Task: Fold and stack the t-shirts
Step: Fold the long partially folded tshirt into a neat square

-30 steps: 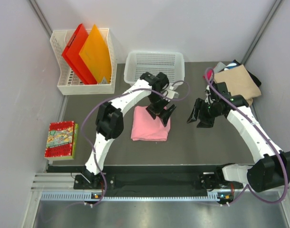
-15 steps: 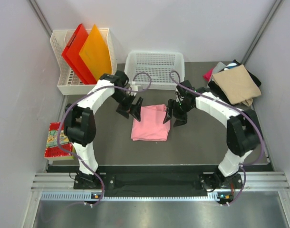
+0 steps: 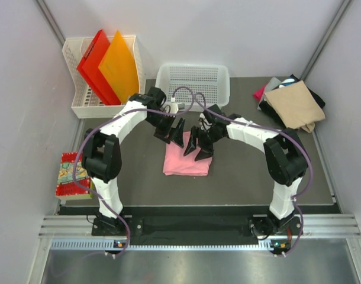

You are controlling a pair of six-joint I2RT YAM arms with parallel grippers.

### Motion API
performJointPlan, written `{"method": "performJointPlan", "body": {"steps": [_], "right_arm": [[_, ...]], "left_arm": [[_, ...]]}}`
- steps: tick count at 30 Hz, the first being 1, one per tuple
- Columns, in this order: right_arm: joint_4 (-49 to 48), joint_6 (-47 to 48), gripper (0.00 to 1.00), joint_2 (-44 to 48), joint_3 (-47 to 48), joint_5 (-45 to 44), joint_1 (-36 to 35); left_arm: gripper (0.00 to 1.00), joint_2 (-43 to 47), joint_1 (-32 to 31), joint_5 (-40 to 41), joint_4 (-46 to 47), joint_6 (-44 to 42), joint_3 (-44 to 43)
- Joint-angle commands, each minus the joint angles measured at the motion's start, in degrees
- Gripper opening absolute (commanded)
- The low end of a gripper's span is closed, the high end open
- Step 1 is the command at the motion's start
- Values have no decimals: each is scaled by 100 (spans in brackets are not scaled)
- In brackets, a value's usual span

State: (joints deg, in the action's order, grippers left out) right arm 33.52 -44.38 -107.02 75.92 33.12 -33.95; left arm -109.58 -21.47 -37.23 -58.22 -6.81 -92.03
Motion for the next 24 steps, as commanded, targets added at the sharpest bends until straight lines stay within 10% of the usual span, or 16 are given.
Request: {"method": "performJointPlan", "body": {"steps": [1, 16, 24], "right_arm": [[-486, -264, 60, -143, -558, 396, -181], [389, 605, 61, -250, -141, 221, -147], [1377, 1695, 68, -2, 784, -16, 1283]], "left_arm": [[99, -55, 20, -161, 328, 145, -157], [99, 16, 64, 23, 223, 83, -394], [99, 95, 38, -232, 99, 22, -422]]}}
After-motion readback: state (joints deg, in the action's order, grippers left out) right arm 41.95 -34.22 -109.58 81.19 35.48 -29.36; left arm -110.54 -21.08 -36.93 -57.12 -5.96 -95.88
